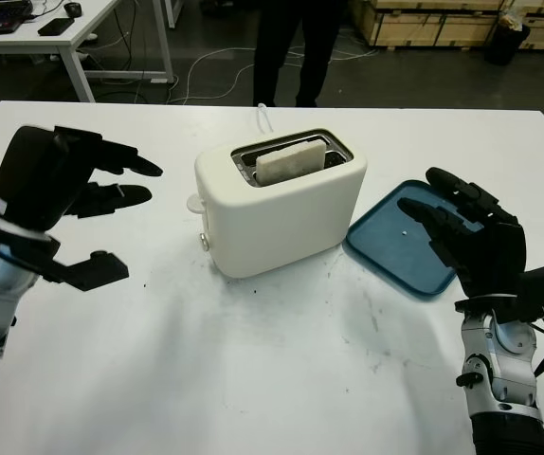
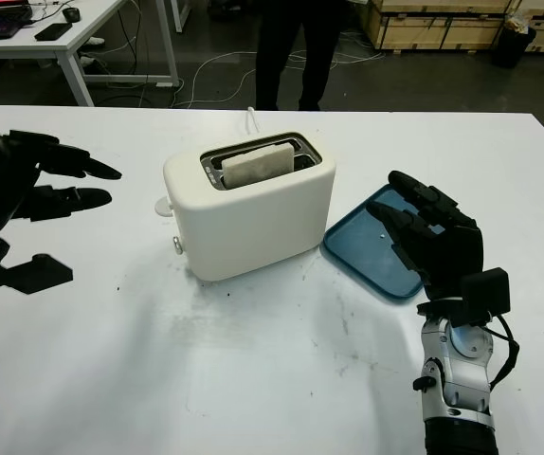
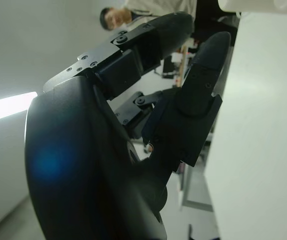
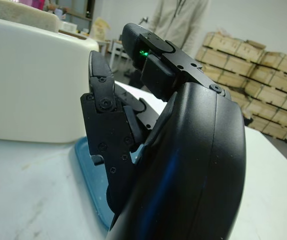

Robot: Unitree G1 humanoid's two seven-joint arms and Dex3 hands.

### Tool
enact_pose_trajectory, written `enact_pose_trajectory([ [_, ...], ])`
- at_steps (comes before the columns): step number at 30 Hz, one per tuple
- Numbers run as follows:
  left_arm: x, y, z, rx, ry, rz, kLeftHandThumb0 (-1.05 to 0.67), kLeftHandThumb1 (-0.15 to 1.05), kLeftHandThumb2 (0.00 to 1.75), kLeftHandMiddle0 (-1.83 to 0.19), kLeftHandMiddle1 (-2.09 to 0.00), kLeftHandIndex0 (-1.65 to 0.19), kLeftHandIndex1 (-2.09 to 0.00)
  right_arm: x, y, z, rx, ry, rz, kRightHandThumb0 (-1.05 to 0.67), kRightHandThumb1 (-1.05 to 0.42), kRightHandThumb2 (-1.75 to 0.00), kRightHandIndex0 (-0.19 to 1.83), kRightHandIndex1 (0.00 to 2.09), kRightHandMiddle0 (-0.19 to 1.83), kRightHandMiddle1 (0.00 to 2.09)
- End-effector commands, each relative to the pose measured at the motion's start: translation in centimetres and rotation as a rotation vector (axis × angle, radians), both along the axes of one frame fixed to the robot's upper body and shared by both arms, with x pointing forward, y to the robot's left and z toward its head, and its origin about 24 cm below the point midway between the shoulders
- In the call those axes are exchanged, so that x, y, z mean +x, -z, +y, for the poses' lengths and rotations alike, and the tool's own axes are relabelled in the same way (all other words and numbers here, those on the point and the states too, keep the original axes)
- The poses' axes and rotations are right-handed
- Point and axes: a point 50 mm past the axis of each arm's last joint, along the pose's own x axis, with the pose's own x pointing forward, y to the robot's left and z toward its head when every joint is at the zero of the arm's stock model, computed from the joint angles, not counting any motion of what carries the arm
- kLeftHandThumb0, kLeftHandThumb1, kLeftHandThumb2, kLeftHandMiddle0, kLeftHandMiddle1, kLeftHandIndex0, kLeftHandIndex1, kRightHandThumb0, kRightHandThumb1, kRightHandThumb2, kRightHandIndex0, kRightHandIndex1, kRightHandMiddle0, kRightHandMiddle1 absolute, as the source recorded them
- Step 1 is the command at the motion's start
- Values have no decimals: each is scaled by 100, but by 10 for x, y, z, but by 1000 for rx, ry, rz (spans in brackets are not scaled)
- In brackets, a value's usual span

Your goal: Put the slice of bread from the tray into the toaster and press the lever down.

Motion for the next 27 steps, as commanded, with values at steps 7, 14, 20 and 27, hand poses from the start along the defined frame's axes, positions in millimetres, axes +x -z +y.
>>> enact_pose_trajectory([
  [7, 9, 8, -12, 117, -8, 42, -49, 65, 1, -120, -107, -141, -2, 6, -7, 1, 11, -11, -12, -28, -92, -15, 98, 10, 87, 0],
  [14, 13, 17, -17, 101, 4, 68, -41, 62, 0, -116, -120, -140, 0, 7, -6, 2, 8, -7, -15, -30, -92, -14, 100, 9, 87, 0],
  [20, 16, 22, -18, 118, -2, 80, -39, 63, 1, -114, -120, -138, 0, 6, -5, 2, 19, -7, -15, -29, -92, -14, 100, 8, 87, 0],
  [27, 20, 25, -20, 114, -1, 74, -32, 65, 1, -113, -119, -136, 0, 5, -4, 3, 22, -4, -16, -31, -92, -14, 101, 7, 87, 0],
])
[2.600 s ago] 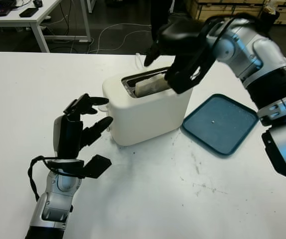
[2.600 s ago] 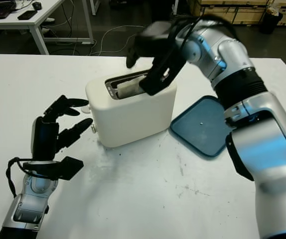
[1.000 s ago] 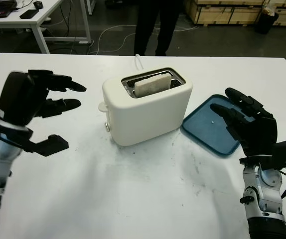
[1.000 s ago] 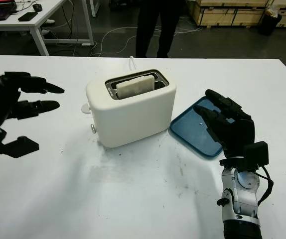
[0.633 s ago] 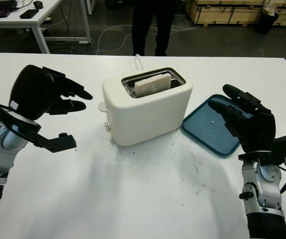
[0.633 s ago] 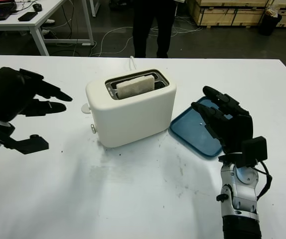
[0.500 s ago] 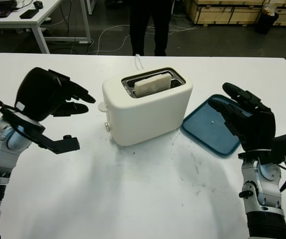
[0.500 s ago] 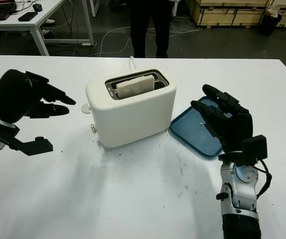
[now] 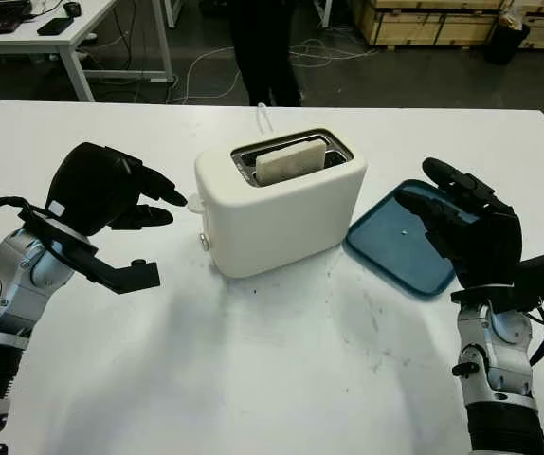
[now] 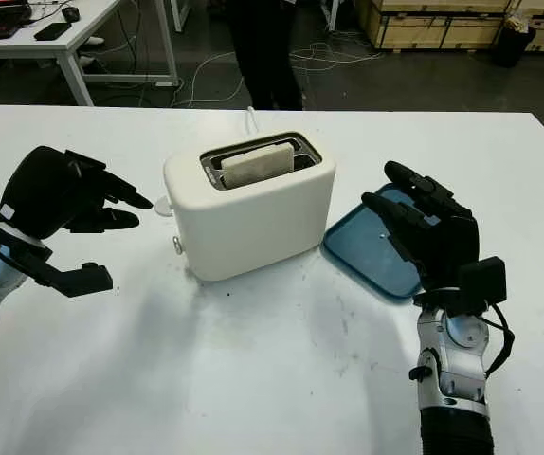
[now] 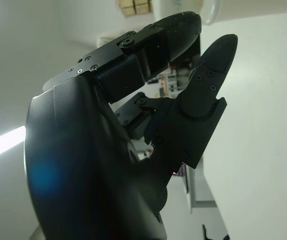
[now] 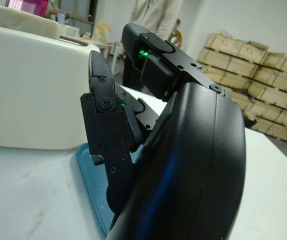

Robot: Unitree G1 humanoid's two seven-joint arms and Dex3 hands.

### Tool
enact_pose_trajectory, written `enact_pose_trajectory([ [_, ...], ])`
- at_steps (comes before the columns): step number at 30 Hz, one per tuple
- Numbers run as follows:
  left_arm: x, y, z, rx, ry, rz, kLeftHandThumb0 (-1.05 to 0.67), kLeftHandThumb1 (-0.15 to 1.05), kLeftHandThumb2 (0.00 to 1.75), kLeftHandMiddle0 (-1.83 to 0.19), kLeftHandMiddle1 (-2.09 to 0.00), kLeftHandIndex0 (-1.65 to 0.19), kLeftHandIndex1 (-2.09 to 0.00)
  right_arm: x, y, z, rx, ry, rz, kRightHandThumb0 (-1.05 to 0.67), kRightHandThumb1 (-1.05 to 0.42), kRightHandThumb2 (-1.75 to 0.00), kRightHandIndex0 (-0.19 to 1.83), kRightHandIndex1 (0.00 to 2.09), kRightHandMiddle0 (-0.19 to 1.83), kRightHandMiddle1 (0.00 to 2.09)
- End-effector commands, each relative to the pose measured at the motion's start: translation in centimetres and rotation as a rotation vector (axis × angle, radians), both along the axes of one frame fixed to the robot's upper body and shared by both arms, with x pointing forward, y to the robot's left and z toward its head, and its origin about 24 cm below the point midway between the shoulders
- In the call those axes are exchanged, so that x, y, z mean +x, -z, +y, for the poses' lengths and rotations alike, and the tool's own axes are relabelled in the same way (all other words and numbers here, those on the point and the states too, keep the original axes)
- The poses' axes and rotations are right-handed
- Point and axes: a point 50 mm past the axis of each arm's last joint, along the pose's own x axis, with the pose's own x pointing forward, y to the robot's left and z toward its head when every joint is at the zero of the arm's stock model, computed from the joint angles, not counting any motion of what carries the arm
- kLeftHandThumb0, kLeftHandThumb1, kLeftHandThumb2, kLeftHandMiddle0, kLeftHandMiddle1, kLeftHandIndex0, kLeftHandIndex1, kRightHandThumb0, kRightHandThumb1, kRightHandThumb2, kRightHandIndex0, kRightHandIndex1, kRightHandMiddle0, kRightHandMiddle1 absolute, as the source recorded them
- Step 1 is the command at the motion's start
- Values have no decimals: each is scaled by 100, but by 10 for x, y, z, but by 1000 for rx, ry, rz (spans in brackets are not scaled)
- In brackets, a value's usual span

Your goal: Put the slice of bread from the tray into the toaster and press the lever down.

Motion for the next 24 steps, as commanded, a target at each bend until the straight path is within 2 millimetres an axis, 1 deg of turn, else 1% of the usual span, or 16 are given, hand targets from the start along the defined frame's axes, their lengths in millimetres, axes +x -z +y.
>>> enact_pose_trajectory([
  [1, 3, -3, -4, 4, 9, -24, -31, 65, 1, -113, -119, -136, 0, 0, -1, 0, 4, 4, -11, -30, -92, -14, 100, 7, 87, 0],
  [8, 7, -3, -5, -6, 23, -41, -27, 66, 1, -115, -120, -140, -2, 0, 0, 1, 18, 0, -14, -30, -92, -14, 101, 6, 87, 0],
  [12, 9, -3, -6, -21, 33, -46, -28, 66, 0, -112, -131, -142, -2, 0, 0, 2, 18, -2, 10, -31, -92, -12, 101, 5, 87, 0],
  [16, 10, -3, -7, -28, 42, -48, -27, 65, 0, -111, -135, -142, -2, 0, 1, 4, 38, -25, 9, -28, -92, -13, 99, 4, 85, 0],
  [19, 10, -2, -8, -33, 47, -46, -26, 63, 0, -111, -136, -142, -1, 0, 2, 5, 37, -30, 26, -29, -92, -12, 99, 3, 85, 0],
  [24, 10, -2, -10, -31, 50, -43, -27, 64, 0, -111, -132, -141, -1, -1, 2, 6, 21, -29, 29, -27, -92, -11, 97, 2, 84, 0],
])
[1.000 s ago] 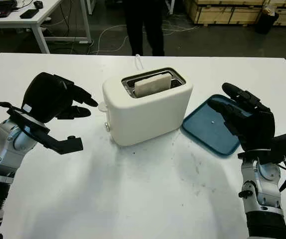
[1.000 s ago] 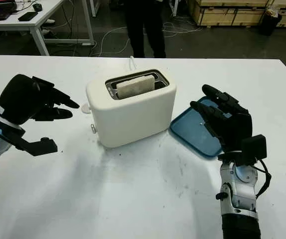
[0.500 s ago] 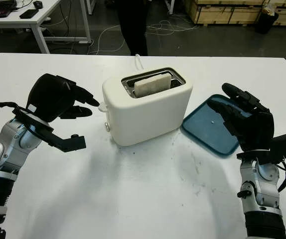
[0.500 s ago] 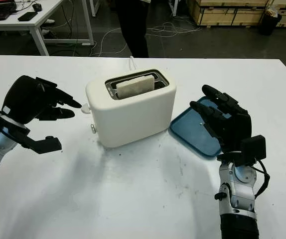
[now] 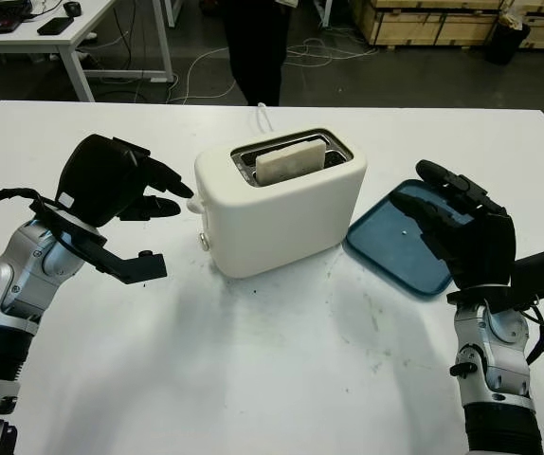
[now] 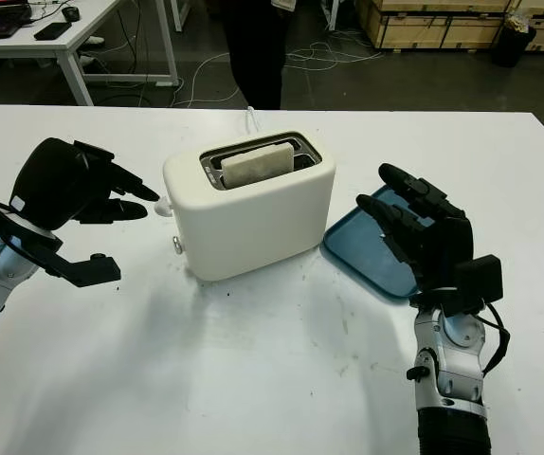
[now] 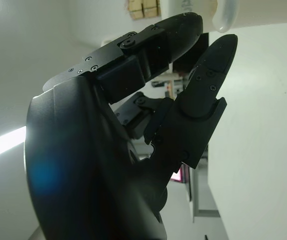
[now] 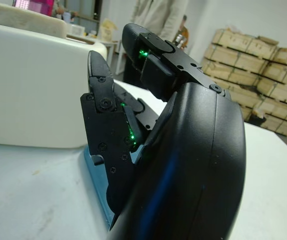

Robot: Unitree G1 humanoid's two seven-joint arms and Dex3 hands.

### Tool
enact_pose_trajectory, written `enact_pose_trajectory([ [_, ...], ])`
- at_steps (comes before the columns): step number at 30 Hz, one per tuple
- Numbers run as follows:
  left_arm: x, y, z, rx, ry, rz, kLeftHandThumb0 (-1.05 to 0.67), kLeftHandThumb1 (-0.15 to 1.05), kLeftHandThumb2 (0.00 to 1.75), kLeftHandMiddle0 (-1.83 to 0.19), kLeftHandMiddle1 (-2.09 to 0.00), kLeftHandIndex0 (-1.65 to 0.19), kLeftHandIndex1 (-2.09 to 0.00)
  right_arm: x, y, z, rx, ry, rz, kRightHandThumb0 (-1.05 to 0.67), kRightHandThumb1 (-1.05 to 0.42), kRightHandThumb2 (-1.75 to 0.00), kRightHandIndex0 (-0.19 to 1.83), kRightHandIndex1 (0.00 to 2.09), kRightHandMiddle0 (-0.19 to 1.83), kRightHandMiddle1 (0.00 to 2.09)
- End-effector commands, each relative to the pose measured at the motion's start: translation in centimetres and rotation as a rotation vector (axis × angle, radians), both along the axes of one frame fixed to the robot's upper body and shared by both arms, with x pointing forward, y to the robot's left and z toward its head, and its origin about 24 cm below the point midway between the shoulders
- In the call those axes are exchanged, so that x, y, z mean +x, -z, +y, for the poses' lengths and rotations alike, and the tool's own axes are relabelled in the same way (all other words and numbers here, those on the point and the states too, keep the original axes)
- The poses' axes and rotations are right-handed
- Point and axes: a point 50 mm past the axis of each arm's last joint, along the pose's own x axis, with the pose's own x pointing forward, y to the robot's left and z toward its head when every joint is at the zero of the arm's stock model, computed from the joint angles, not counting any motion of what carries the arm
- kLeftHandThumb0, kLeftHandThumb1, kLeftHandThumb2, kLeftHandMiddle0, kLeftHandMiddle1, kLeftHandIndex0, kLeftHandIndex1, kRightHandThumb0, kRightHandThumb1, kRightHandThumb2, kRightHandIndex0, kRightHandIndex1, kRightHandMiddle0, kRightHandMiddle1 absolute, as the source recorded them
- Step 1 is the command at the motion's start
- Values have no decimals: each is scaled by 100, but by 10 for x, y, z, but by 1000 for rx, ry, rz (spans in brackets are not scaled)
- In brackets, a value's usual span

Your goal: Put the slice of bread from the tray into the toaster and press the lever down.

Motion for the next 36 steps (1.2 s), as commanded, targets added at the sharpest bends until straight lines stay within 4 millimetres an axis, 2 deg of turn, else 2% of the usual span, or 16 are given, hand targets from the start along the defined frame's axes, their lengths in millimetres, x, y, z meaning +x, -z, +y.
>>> enact_pose_trajectory([
  [1, 1, -3, -4, -3, 20, -17, -27, 64, 0, -112, -131, -141, -1, -1, 0, 1, 6, 0, 5, -27, -92, -11, 96, 2, 83, 0],
  [14, 2, 2, -5, -6, 18, 11, -27, 67, 0, -109, -130, -140, -1, -2, 1, 3, 25, -15, 4, -22, -92, -17, 93, 0, 79, 0],
  [25, 6, 5, -9, -2, 31, 32, -25, 68, 0, -108, -124, -139, 0, -4, 1, 2, 19, -9, -2, -23, -92, -17, 93, 1, 80, 1],
  [36, 9, 10, -10, -4, 40, 49, -25, 69, 1, -105, -127, -138, 0, -4, 0, -1, 5, 6, -10, -25, -92, -14, 96, 2, 83, 2],
])
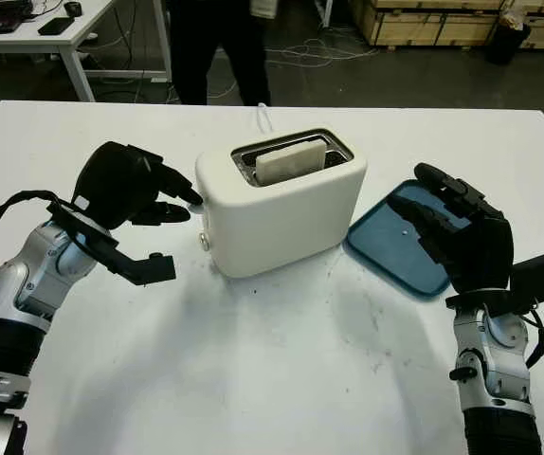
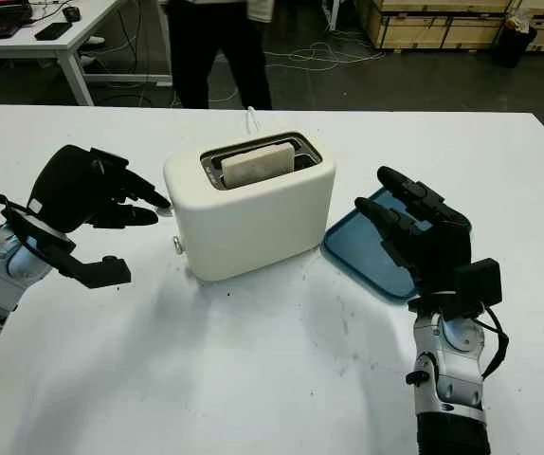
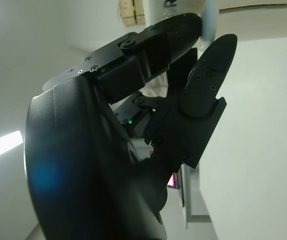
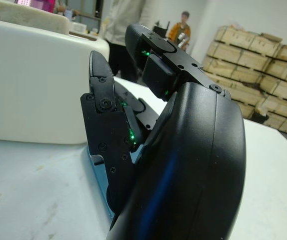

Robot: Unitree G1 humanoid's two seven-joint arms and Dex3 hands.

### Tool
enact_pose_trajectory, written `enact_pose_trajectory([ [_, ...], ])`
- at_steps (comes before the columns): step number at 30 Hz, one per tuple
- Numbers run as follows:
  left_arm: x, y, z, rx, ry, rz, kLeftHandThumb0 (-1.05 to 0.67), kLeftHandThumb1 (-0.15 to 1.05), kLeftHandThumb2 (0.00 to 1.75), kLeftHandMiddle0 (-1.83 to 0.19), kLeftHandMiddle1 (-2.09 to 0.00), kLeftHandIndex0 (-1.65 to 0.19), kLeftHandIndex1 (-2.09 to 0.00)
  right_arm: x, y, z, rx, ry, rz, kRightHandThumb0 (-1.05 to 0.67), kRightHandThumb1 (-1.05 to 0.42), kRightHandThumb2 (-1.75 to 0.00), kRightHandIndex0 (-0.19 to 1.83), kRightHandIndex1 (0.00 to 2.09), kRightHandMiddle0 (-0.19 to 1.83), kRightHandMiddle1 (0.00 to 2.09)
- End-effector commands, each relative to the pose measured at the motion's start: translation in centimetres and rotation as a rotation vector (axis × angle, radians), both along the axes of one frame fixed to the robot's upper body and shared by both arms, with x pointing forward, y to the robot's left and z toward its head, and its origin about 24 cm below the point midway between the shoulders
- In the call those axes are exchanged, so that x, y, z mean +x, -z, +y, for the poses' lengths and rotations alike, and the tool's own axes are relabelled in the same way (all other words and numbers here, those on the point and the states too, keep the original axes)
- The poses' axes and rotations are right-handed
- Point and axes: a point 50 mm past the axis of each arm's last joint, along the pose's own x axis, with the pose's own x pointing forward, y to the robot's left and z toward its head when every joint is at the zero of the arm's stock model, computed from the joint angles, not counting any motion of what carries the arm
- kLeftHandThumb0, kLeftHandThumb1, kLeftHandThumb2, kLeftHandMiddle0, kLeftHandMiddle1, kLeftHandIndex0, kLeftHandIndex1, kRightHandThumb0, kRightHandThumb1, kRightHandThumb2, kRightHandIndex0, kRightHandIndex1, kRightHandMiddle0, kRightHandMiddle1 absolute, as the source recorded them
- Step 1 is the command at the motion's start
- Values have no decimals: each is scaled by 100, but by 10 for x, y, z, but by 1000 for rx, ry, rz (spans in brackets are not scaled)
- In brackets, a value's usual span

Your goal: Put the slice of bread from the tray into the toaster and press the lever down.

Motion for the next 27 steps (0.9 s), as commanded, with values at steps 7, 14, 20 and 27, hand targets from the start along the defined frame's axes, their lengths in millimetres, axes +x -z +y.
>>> enact_pose_trajectory([
  [7, 5, 2, -3, -8, 14, -4, -26, 69, 0, -104, -135, -139, 0, -1, -1, 0, 12, -6, -42, -28, -92, -16, 98, 2, 84, 1],
  [14, 5, 2, -3, -7, 17, 3, -26, 70, 0, -102, -135, -138, 0, -2, -1, 1, 9, 3, -31, -30, -92, -15, 99, 3, 86, 2],
  [20, 6, 4, -3, -1, 11, 3, -27, 70, 0, -104, -131, -138, 0, -3, 0, 2, -8, 13, -33, -31, -92, -15, 99, 2, 86, 1],
  [27, 6, 5, -3, -14, 20, 13, -26, 71, 0, -103, -131, -137, 0, -3, -1, 2, -16, 11, -38, -32, -92, -16, 100, 2, 86, 1],
])
